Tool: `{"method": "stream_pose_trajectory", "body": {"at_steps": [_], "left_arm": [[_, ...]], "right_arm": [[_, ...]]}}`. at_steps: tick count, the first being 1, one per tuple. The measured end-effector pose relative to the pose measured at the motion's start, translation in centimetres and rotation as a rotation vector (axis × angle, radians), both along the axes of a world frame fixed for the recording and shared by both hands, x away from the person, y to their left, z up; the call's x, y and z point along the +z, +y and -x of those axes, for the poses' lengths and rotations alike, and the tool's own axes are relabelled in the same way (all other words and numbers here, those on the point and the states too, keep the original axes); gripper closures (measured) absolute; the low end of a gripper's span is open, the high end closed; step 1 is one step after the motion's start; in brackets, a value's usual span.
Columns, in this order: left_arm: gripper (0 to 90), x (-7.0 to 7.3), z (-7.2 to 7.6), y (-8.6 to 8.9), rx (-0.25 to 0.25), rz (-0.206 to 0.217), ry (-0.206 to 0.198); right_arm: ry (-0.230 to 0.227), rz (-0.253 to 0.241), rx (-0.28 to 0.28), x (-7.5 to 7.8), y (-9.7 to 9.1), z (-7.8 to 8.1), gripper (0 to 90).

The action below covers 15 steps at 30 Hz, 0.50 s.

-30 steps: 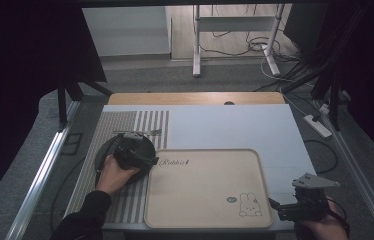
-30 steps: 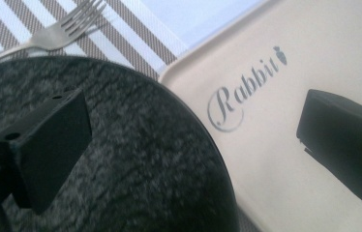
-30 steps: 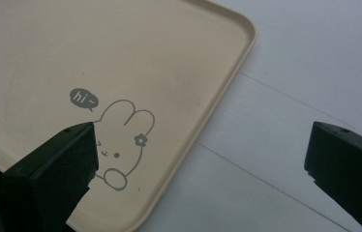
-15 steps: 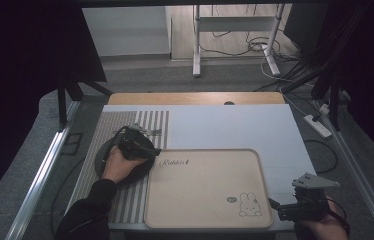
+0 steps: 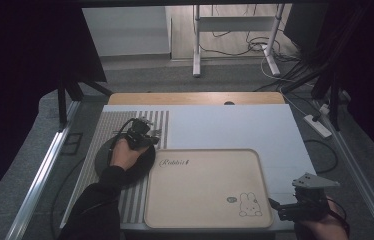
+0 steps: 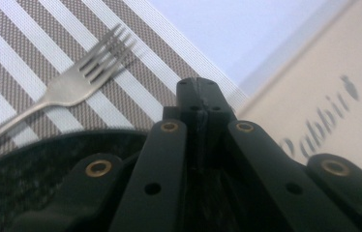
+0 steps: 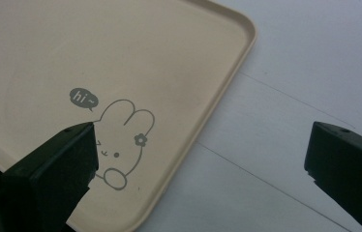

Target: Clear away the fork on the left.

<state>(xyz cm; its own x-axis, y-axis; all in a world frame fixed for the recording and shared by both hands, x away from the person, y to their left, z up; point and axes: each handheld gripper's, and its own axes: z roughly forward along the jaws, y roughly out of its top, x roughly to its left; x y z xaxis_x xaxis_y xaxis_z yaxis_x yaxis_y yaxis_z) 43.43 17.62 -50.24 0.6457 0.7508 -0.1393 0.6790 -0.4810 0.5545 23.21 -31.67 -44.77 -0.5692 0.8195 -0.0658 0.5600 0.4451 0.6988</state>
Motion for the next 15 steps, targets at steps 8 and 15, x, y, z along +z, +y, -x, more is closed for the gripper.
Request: {"method": "stream_pose_trajectory", "body": {"at_steps": [8,15], "left_arm": [[89.0,-1.0,-2.3,-1.0,0.039,-0.067,0.031],[89.0,-1.7,-4.0,-1.7,0.054,-0.082,0.041]], "right_arm": [[0.003,-0.003,0.002,0.0,0.0,0.0,0.0],[0.005,-0.006,0.004,0.0,-0.1,-0.1,0.0]]}}
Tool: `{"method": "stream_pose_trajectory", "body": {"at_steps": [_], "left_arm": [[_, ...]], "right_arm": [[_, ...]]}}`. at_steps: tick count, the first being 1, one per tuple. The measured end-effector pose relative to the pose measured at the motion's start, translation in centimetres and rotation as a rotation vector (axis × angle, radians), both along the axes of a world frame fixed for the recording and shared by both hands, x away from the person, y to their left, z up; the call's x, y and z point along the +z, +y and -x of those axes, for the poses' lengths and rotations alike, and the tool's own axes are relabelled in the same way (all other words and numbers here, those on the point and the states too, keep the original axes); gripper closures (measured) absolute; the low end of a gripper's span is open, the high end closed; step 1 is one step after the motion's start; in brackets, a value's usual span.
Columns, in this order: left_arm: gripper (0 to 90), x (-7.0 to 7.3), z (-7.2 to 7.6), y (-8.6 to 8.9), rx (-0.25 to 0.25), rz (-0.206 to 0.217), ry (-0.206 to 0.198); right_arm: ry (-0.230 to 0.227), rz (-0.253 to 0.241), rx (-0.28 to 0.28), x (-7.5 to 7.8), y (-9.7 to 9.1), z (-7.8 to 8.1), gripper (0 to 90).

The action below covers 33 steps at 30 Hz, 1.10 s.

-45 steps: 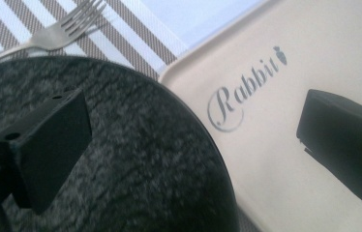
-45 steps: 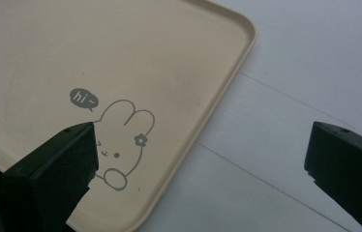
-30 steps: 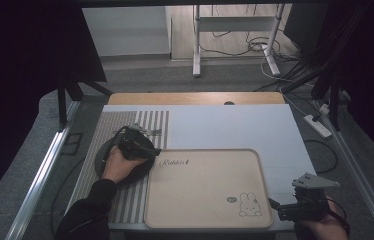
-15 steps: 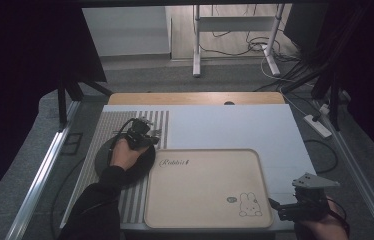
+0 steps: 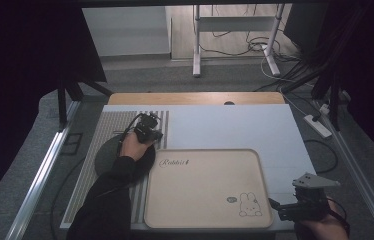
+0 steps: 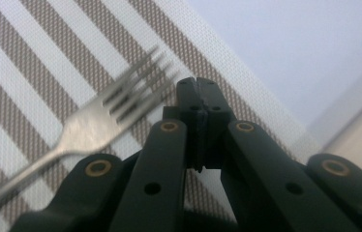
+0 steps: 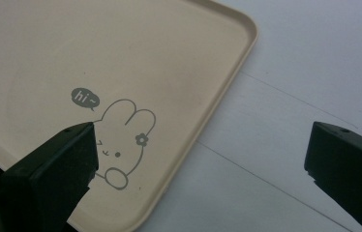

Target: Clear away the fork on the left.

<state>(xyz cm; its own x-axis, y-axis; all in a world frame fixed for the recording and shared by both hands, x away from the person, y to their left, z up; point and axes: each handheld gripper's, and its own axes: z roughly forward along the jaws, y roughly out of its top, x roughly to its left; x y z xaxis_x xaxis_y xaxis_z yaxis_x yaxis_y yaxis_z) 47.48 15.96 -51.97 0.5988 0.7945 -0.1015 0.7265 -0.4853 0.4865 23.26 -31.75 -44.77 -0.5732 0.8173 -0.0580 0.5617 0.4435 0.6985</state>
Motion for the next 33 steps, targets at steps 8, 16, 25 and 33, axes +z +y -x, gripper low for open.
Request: {"method": "stream_pose_trajectory", "body": {"at_steps": [8,16,25,33], "left_arm": [[89.1,-0.1,-1.6,0.2,0.016,0.003,-0.006],[89.0,0.0,-3.6,0.4,0.035,-0.008,-0.015],[73.2,1.2,-4.3,1.9,0.018,0.064,-0.024],[28.1,2.6,-4.6,5.3,0.082,0.065,-0.031]], "right_arm": [[0.004,0.0,0.002,0.0,0.0,0.0,0.0],[0.007,-0.001,0.006,0.0,0.0,0.0,0.0],[0.008,-0.006,0.006,0.0,-0.1,-0.1,0.0],[0.009,0.001,0.009,0.0,0.0,-0.1,0.0]]}}
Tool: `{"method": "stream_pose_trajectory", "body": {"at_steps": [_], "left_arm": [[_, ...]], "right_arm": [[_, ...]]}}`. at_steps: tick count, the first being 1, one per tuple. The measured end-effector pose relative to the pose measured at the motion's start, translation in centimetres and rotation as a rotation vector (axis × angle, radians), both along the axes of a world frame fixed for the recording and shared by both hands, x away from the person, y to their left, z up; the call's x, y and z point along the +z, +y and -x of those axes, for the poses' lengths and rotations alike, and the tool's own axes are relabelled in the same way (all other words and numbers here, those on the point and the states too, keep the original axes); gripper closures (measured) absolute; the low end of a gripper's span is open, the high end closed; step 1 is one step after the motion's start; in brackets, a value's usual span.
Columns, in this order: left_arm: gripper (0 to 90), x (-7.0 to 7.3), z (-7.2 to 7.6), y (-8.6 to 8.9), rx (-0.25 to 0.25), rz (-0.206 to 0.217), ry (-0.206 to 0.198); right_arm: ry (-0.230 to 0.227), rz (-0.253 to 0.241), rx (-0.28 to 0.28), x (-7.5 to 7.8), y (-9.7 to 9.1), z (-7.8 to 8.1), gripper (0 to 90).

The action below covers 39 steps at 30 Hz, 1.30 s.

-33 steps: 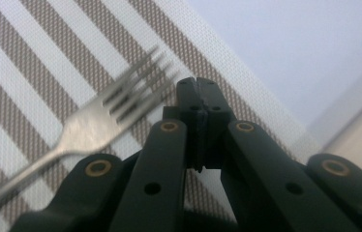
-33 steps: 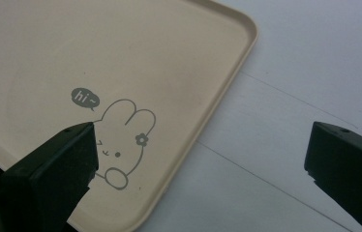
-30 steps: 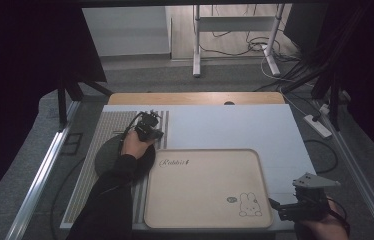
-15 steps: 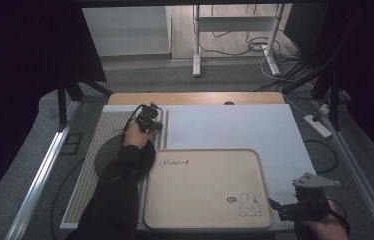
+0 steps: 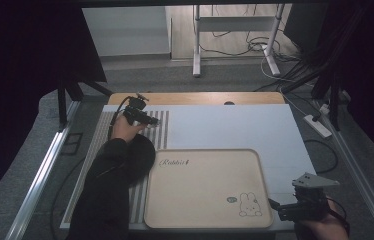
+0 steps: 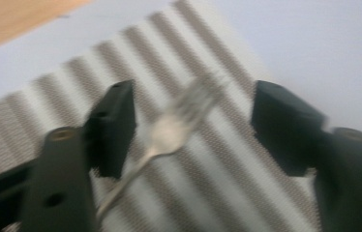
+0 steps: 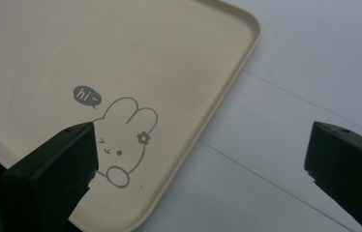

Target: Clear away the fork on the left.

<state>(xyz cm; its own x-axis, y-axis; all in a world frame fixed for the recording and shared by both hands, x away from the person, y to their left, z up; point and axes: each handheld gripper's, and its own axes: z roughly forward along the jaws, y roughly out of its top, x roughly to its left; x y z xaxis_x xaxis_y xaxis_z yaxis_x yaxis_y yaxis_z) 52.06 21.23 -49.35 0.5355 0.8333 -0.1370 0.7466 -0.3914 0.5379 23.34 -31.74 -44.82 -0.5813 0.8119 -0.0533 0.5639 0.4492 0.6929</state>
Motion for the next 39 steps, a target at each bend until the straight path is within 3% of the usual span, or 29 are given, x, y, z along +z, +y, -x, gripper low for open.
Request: {"method": "stream_pose_trajectory", "body": {"at_steps": [5,8,10,15,17,20,23,31,36,39], "left_arm": [[8.4,-0.5,-0.3,1.5,0.009,-0.026,0.05],[0.0,-0.9,-0.4,2.0,-0.013,-0.034,0.073],[0.0,-1.2,-0.6,2.1,-0.021,-0.038,0.092],[0.0,-2.3,-1.3,2.0,-0.039,-0.136,0.122],[1.1,-2.6,-1.4,2.1,-0.05,-0.142,0.135],[7.8,-3.0,-1.4,2.3,-0.059,-0.165,0.139],[17.3,-2.9,-1.2,2.7,-0.067,-0.174,0.107],[67.7,-2.0,-0.5,3.5,-0.146,-0.213,0.113],[77.5,-2.0,0.0,3.3,-0.225,-0.241,0.076],[84.5,-1.9,0.3,2.8,-0.284,-0.305,0.043]], "right_arm": [[0.003,0.0,-0.002,0.0,0.0,0.0,0.0],[0.004,-0.001,-0.002,0.0,0.0,0.0,0.0],[0.004,0.0,-0.002,0.0,0.0,0.0,0.0],[0.004,-0.002,-0.002,0.0,0.0,0.0,0.0],[0.005,-0.001,-0.002,0.0,0.0,0.0,0.0],[0.004,-0.002,-0.001,0.0,0.0,0.0,0.0],[0.005,-0.001,0.0,0.0,0.0,0.0,0.0],[0.003,0.001,0.006,0.0,0.0,0.0,0.0],[0.004,0.006,0.014,0.0,0.1,0.0,0.0],[0.006,0.006,0.017,0.0,0.1,0.0,0.0]]}}
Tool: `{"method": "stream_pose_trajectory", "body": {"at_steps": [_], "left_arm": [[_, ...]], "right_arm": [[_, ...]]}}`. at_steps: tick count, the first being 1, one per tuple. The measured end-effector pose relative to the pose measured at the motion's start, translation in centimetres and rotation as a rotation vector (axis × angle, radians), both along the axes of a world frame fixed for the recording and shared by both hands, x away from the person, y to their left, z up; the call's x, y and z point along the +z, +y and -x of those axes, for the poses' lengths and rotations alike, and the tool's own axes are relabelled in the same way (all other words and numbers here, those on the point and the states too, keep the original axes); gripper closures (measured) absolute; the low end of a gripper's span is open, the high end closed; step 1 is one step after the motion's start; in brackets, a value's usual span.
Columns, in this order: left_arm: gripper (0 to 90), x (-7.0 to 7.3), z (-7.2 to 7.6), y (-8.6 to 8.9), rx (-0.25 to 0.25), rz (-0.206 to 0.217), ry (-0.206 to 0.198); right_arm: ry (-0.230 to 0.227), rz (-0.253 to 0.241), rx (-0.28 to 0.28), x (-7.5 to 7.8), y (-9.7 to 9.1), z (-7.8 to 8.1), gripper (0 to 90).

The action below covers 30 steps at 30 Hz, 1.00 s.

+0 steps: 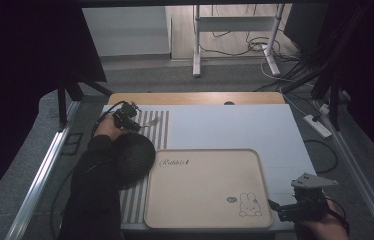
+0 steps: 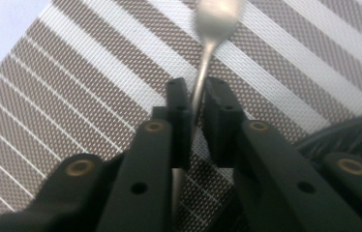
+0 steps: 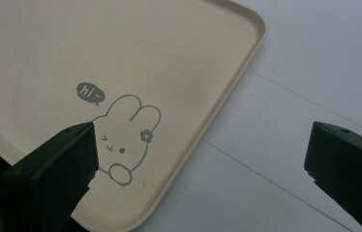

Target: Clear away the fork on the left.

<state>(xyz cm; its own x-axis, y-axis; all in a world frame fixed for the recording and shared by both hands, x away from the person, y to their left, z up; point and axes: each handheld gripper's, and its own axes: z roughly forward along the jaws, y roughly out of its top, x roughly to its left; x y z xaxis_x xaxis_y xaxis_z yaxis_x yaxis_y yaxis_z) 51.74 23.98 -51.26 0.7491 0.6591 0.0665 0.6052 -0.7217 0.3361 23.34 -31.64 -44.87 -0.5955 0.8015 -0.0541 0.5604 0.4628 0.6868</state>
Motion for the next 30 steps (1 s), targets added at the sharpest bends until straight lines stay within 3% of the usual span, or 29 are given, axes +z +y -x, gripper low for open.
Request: {"method": "stream_pose_trajectory", "body": {"at_steps": [7,11,15,22,27,30], "left_arm": [[85.9,0.1,0.2,-0.7,-0.02,-0.072,-0.031],[85.9,0.1,0.3,-0.8,0.014,-0.197,-0.074],[85.9,0.7,0.6,-0.2,0.032,-0.215,-0.079],[85.9,2.8,1.5,1.3,0.114,-0.162,-0.043],[85.9,4.1,2.7,2.5,0.155,-0.046,0.028],[85.9,4.4,3.7,2.9,0.161,0.019,0.05]], "right_arm": [[-0.003,0.0,-0.001,0.0,0.0,0.0,0.0],[-0.001,-0.006,-0.002,0.0,0.0,0.0,0.0],[0.0,-0.004,-0.001,0.0,0.0,0.0,0.0],[0.0,0.004,0.0,0.0,0.0,0.0,0.0],[0.0,0.01,0.001,0.0,0.1,0.0,0.0],[-0.001,0.011,0.002,0.0,0.1,0.0,0.0]]}}
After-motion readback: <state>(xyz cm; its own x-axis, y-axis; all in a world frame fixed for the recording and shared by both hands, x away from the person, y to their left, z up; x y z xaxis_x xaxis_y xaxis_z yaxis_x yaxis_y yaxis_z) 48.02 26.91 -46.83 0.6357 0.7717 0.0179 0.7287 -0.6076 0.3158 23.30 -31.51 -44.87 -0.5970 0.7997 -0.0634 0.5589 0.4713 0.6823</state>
